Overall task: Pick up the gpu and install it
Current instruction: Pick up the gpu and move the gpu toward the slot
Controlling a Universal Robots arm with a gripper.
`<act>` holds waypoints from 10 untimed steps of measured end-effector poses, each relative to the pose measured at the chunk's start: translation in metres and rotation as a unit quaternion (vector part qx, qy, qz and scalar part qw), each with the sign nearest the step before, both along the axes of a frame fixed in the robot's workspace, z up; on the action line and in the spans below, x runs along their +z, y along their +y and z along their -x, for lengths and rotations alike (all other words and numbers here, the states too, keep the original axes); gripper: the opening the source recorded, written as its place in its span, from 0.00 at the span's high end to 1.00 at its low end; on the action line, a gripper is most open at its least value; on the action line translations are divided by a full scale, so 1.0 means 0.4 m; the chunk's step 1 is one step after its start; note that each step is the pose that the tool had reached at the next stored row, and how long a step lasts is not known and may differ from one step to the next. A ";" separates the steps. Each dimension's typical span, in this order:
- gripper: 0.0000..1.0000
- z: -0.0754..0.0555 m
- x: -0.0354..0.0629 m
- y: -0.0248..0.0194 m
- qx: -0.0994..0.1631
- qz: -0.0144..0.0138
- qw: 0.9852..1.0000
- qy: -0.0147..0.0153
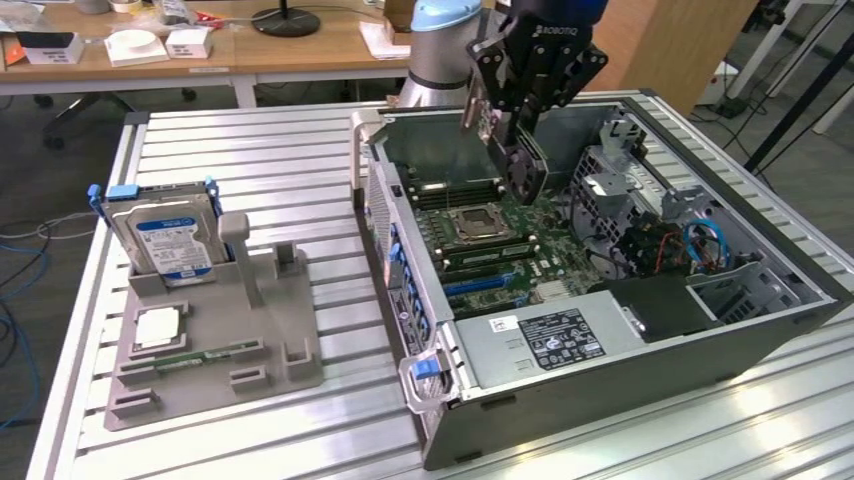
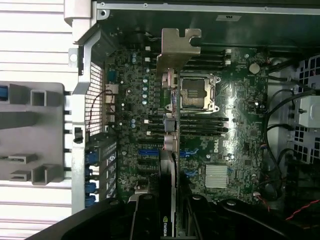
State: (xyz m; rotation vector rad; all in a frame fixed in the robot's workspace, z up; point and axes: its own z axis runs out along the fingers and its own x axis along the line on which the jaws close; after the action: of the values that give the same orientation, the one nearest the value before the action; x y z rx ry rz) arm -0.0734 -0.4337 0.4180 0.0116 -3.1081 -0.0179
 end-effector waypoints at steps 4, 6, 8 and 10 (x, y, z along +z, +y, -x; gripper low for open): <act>0.74 -0.013 0.000 0.000 0.001 0.000 1.000 0.000; 0.74 -0.020 0.000 0.000 0.002 0.000 1.000 0.000; 0.74 -0.027 0.000 0.000 0.003 0.000 1.000 0.000; 0.74 -0.033 0.000 0.000 0.003 0.000 1.000 0.000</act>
State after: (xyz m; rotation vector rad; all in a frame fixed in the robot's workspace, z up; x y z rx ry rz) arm -0.0600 -0.4337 0.4179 0.0220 -3.1079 -0.0177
